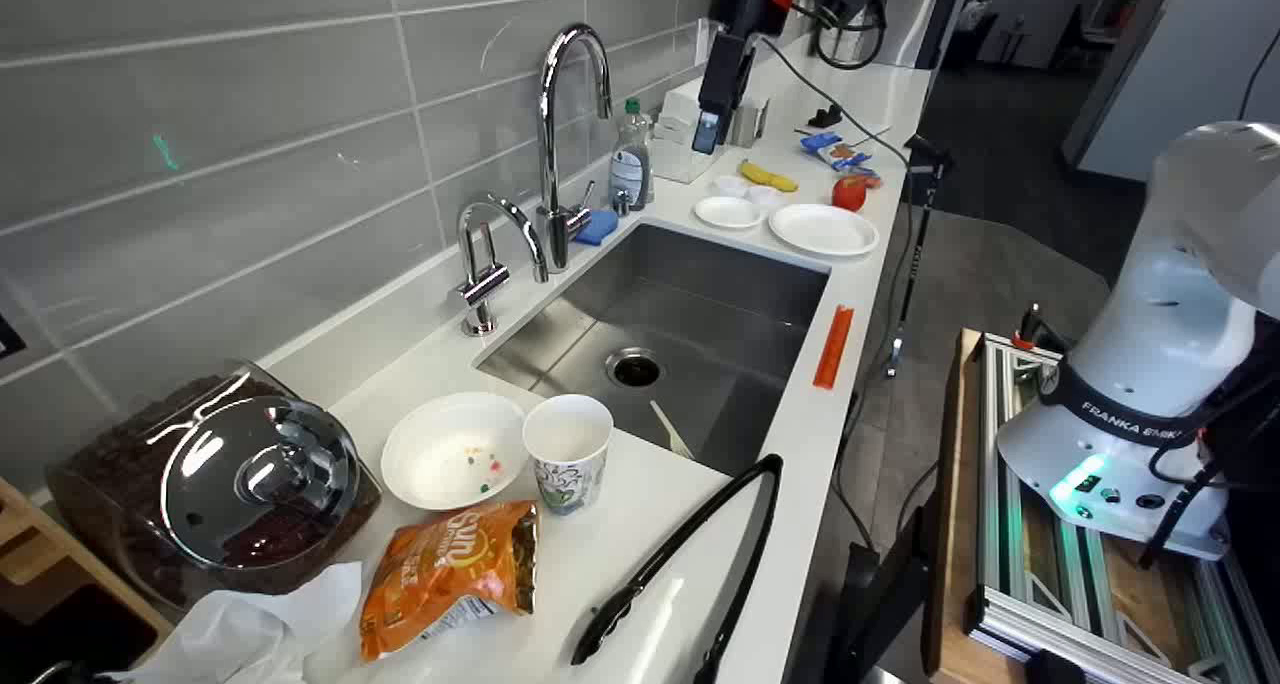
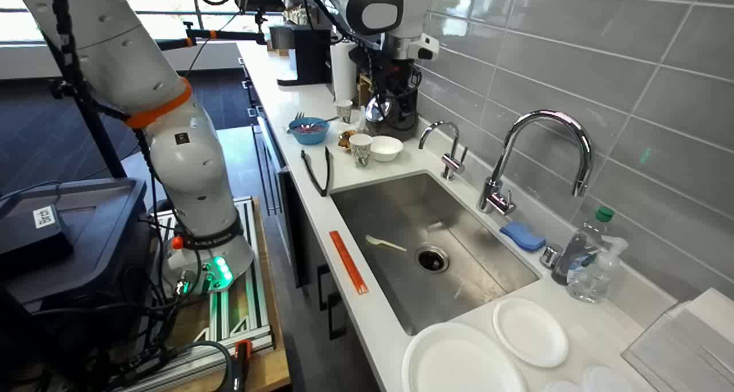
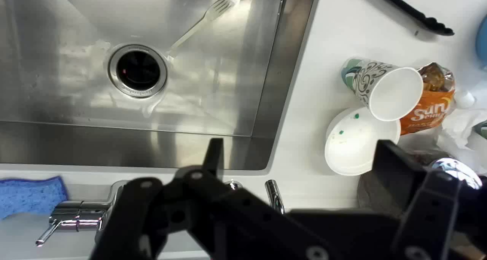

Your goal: Put the fruits on the white plate in front

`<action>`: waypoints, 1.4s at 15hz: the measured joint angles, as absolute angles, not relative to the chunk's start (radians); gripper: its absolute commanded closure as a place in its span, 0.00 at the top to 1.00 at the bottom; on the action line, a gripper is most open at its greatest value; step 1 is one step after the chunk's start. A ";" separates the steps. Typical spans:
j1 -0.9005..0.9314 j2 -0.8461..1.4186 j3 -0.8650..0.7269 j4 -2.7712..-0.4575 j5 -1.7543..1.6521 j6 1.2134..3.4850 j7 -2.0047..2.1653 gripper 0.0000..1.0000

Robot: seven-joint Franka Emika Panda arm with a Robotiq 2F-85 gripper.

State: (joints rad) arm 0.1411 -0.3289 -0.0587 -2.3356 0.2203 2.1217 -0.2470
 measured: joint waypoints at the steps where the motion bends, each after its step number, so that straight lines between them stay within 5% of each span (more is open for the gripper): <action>1: 0.141 -0.329 -0.059 -2.336 0.220 2.122 -0.247 1.00; 14: 0.133 -0.329 -0.055 -2.335 0.219 2.122 -0.243 1.00; 21: -0.063 -0.400 -0.112 -2.352 0.091 2.187 -0.147 1.00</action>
State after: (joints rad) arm -0.0626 -0.4001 -0.1122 -2.3517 0.0912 2.1869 -0.1465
